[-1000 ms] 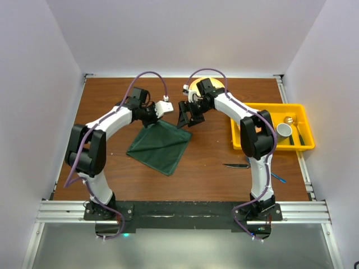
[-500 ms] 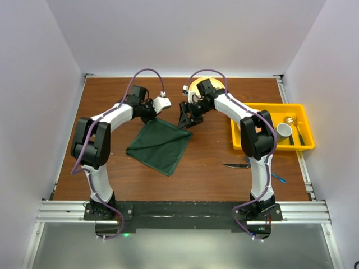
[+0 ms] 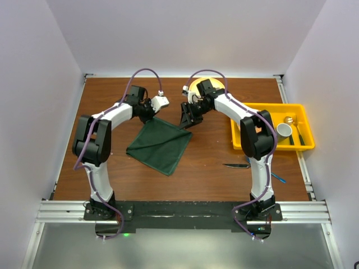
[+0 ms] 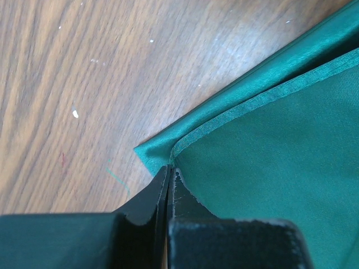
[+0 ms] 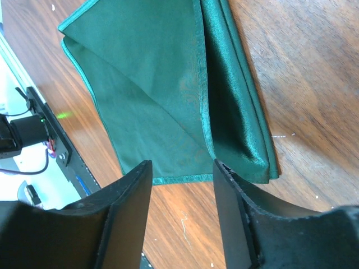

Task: Fold the napkin into a case and place the utensils inside
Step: Fold the top corner of the square-folded napkin at the center of the board.

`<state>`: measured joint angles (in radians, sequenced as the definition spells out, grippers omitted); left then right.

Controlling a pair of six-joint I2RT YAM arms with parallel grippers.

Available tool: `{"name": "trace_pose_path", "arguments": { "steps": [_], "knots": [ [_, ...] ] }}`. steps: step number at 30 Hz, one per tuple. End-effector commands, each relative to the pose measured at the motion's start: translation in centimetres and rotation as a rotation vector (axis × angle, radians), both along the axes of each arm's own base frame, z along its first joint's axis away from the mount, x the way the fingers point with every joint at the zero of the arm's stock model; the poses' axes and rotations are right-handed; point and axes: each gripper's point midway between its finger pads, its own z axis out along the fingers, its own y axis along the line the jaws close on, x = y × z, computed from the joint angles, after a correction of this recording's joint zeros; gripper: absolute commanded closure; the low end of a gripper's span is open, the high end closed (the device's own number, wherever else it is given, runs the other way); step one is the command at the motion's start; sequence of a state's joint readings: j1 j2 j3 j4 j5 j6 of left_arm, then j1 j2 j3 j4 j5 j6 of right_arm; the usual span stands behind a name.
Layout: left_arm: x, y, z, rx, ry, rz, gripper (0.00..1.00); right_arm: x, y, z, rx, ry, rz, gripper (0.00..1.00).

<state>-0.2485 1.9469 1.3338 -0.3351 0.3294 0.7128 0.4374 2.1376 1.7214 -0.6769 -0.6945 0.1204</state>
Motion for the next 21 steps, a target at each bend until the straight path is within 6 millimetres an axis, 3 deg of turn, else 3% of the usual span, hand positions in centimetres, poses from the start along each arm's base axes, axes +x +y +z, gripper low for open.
{"name": "trace_pose_path", "arguments": {
  "steps": [1, 10, 14, 18, 20, 21],
  "knots": [
    [2.2, 0.1, 1.8, -0.025, -0.068, 0.039, 1.0, 0.3, -0.1, 1.3, 0.019, -0.049, 0.005, 0.53],
    [2.5, 0.6, 1.7, -0.015, -0.073, 0.064, 1.0, 0.2, -0.8, -1.2, -0.044, -0.017, -0.004, 0.65],
    [2.6, 0.6, 1.6, -0.016, -0.069, 0.074, 1.0, 0.1, -1.2, -2.1, -0.074, -0.004, -0.011, 0.66],
    [2.9, 0.9, 1.7, -0.006, -0.077, 0.096, 1.0, 0.0, -1.3, -1.8, -0.073, 0.006, -0.011, 0.62],
    [2.9, 0.9, 2.0, -0.009, -0.082, 0.098, 1.0, 0.1, -1.0, -0.7, -0.056, -0.014, -0.004, 0.59],
    [3.0, 0.9, 2.6, -0.014, -0.091, 0.102, 0.87, 0.1, -1.0, -0.2, -0.049, -0.015, -0.004, 0.58]
  ]
}}
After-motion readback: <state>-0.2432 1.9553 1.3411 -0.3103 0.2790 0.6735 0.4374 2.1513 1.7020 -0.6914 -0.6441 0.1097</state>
